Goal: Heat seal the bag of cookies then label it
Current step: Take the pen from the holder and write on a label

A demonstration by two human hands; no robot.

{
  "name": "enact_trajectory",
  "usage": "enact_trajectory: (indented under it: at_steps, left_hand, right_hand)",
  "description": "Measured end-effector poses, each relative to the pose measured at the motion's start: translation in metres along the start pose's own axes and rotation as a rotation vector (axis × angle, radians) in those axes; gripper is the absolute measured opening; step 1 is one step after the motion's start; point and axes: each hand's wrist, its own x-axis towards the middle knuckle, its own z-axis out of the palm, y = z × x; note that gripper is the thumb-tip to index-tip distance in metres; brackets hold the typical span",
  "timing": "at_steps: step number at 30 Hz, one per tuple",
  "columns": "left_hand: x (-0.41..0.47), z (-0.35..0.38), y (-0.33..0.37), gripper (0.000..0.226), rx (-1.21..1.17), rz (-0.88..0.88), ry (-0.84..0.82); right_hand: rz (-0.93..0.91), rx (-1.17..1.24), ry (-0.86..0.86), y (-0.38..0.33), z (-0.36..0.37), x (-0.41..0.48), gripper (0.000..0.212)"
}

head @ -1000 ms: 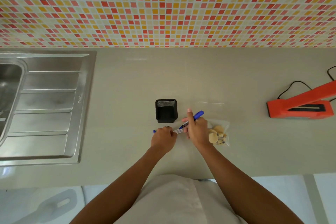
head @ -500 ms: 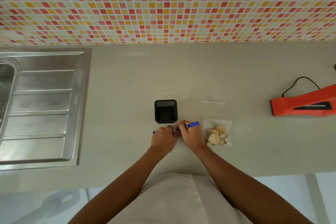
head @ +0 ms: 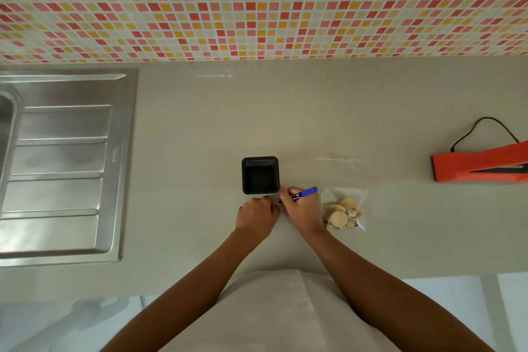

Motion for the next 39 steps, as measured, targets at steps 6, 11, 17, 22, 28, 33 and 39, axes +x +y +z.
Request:
enact_trajectory:
  at_steps: [6,11,17,22,28,33,39]
  left_hand:
    - [0.001,0.0,0.002,0.03,0.01,-0.008,-0.001]
    - [0.0,0.0,0.004,0.03,0.01,-0.011,0.011]
    - [0.0,0.0,0.005,0.03,0.008,-0.016,0.011]
    - [-0.001,-0.001,0.006,0.031,0.029,-0.018,0.001]
    - [0.0,-0.003,0.007,0.031,0.063,-0.015,-0.022]
    - [-0.001,-0.003,0.006,0.03,0.074,-0.004,-0.028]
    - [-0.001,-0.005,0.006,0.03,0.092,0.01,-0.027]
  right_hand:
    - [-0.043,-0.111,-0.006,0.003,0.002,0.002,0.048]
    - [-0.043,-0.045,0.003,0.002,0.0,0.002,0.047]
    - [-0.041,-0.082,-0.009,0.0,0.0,0.001,0.047]
    - [-0.061,-0.114,-0.009,0.002,0.001,0.001,0.046]
    - [-0.095,-0.14,0.022,0.004,0.003,0.002,0.045]
    - [-0.126,-0.17,0.038,0.006,0.002,0.003,0.045]
    - [-0.114,-0.154,0.031,0.011,0.005,0.005,0.045]
